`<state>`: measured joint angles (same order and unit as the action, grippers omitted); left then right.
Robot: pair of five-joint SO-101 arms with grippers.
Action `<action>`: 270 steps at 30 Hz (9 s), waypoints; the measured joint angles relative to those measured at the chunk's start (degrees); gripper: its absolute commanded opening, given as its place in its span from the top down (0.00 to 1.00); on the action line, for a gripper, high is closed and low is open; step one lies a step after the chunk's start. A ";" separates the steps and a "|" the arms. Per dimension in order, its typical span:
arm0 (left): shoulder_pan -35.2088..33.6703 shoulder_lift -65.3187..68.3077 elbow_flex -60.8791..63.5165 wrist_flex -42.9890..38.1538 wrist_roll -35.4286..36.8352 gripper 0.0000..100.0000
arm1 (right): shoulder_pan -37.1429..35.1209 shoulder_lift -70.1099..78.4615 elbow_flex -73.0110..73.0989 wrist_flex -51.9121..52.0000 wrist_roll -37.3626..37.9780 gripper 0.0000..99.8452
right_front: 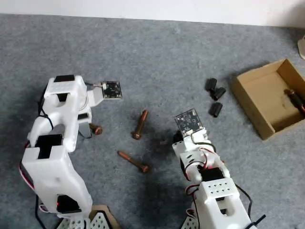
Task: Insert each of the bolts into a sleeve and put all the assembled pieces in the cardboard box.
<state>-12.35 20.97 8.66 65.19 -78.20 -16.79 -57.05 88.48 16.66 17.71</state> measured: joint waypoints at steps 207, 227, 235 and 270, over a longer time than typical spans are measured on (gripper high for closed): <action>28.13 -58.02 58.02 -76.40 107.34 0.99 | -10.20 0.00 6.95 -28.66 -1.93 1.00; 34.55 -71.91 66.20 -75.43 113.14 0.99 | -10.20 0.00 7.03 -28.66 -1.93 1.00; 35.69 -72.18 68.13 -75.43 113.14 0.99 | -10.20 0.00 7.03 -28.66 -1.93 1.00; 38.68 -72.18 68.13 -76.48 108.84 0.99 | -12.13 0.00 7.03 -28.48 -1.93 1.00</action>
<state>26.33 -51.21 76.79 -11.30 30.64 -28.92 -57.05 95.52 -11.82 15.78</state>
